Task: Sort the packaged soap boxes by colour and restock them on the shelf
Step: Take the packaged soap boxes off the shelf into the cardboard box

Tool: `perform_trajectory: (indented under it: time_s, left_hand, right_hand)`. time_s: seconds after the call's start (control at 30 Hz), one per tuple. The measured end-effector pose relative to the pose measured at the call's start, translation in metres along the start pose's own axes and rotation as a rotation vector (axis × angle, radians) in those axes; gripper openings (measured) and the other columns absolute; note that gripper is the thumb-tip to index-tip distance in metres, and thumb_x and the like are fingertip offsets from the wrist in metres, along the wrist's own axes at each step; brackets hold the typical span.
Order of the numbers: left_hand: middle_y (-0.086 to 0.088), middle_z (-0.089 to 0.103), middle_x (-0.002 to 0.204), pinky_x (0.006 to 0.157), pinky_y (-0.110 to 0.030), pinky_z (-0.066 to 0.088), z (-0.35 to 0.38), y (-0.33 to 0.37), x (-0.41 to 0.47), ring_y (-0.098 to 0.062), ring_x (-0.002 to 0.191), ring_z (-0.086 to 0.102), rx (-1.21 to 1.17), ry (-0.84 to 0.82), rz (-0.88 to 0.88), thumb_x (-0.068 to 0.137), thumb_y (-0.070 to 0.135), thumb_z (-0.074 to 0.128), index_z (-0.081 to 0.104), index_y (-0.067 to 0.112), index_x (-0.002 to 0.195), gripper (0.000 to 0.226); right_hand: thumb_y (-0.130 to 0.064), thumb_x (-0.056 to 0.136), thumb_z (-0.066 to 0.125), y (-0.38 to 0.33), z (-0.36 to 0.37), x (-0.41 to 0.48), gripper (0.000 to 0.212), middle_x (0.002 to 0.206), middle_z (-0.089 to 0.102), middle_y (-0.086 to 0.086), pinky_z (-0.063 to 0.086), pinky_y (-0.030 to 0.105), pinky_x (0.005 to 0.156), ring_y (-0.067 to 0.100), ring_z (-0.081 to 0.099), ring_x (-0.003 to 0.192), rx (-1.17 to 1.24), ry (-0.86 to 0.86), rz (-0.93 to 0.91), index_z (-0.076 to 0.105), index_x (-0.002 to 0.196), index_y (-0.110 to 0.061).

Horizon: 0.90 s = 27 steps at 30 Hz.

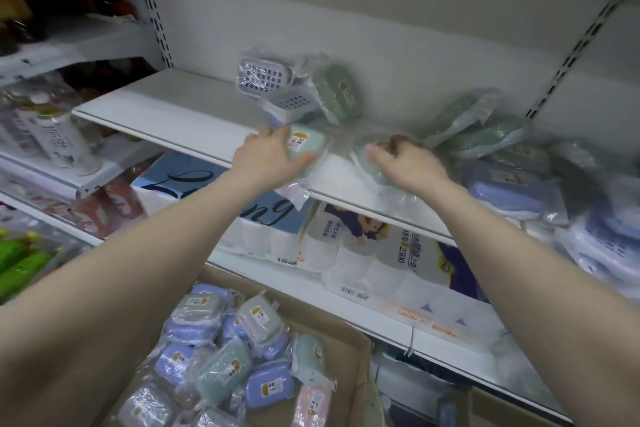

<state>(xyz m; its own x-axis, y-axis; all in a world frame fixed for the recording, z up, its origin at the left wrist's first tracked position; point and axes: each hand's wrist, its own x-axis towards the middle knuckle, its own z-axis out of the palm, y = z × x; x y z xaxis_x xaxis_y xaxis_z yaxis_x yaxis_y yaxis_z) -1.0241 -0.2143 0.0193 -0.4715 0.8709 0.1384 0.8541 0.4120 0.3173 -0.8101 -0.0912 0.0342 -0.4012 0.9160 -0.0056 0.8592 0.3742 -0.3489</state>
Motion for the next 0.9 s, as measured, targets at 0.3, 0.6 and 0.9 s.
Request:
perform_trajectory:
  time_s: [0.3,0.6,0.9]
  left_hand:
    - [-0.017,0.044,0.132,0.094,-0.045,0.041,0.013,-0.031,-0.047,-0.039,0.113,0.046,-0.058,0.094,0.109,0.078,0.055,0.064,0.024,0.019,0.147,0.087]
    - [-0.011,0.037,0.141,0.101,-0.044,0.04,0.068,-0.139,-0.138,-0.031,0.122,0.041,-0.255,0.191,0.236,0.077,0.042,0.069,0.029,0.019,0.145,0.082]
    - [-0.018,0.044,0.135,0.097,-0.049,0.043,0.175,-0.265,-0.218,-0.04,0.119,0.045,-0.116,-0.27,-0.074,0.074,0.054,0.068,0.034,0.016,0.145,0.088]
  right_hand:
    - [-0.057,0.081,0.06,-0.02,0.048,-0.074,0.085,0.13,0.043,0.018,0.039,0.044,0.093,0.038,0.044,0.117,-0.152,0.21,-0.096,0.024,0.15,-0.022]
    - [-0.048,0.079,0.063,-0.03,0.162,-0.174,0.087,0.143,0.037,0.02,0.038,0.049,0.098,0.038,0.04,0.125,-0.188,0.306,-0.401,0.025,0.152,-0.02]
    - [-0.056,0.076,0.065,-0.016,0.321,-0.203,0.083,0.124,0.051,0.017,0.048,0.042,0.079,0.036,0.055,0.104,-0.221,-0.195,-0.086,0.035,0.144,-0.02]
